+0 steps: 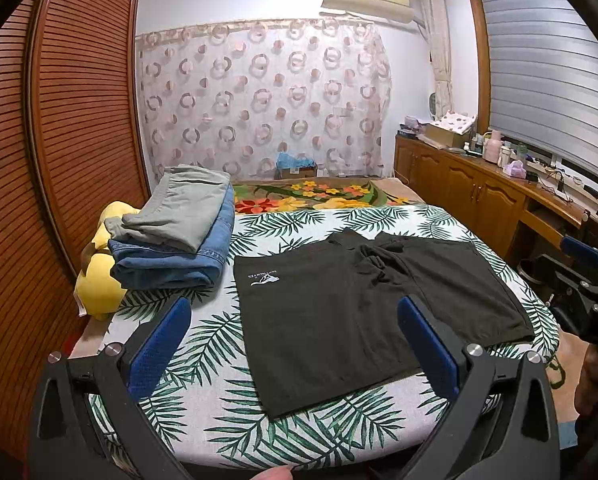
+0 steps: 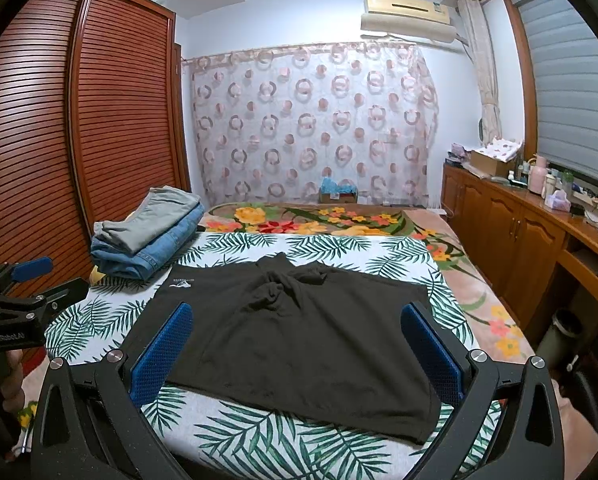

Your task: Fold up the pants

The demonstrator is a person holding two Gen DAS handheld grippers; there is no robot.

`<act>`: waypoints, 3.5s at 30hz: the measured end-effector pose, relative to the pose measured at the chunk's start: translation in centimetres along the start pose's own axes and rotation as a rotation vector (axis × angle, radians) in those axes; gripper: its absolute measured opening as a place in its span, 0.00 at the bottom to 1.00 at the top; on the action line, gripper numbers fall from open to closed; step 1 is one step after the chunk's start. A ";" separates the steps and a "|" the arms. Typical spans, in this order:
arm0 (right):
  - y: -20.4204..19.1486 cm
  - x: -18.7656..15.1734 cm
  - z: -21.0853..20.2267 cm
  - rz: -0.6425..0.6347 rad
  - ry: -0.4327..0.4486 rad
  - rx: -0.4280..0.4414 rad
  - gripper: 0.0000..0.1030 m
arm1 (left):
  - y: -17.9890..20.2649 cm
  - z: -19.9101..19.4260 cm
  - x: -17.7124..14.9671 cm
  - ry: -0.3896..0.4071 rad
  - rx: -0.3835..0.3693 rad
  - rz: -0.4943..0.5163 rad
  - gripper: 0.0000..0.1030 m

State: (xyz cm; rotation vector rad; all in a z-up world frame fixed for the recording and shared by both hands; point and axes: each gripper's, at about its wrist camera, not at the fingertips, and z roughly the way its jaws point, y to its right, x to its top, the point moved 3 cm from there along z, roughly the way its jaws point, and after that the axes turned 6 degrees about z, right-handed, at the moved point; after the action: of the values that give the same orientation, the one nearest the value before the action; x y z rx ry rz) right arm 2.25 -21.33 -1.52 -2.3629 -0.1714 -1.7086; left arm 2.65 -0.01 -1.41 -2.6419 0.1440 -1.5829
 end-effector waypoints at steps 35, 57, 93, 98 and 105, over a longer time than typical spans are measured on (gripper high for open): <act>-0.1 0.0 0.1 -0.002 0.003 -0.001 1.00 | 0.0 0.0 0.0 0.007 0.003 0.002 1.00; 0.0 -0.2 0.2 0.001 -0.004 -0.002 1.00 | -0.2 -0.1 0.0 -0.006 0.000 -0.002 1.00; 1.0 -1.2 3.7 -0.017 -0.183 -0.041 1.00 | -1.9 6.1 -6.0 -0.224 -0.106 -0.026 0.99; 1.3 -1.3 3.9 -0.038 -0.222 -0.051 1.00 | -3.0 6.8 -7.0 -0.254 -0.138 -0.051 0.84; 1.3 -1.0 4.0 -0.046 -0.258 -0.067 1.00 | -3.5 6.8 -8.5 -0.287 -0.157 -0.054 0.56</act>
State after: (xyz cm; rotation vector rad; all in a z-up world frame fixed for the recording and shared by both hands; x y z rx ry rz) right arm 5.97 -21.59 -3.79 -2.6425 -0.2149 -1.4426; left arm 4.88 4.43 -11.74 -2.9819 0.1909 -1.2323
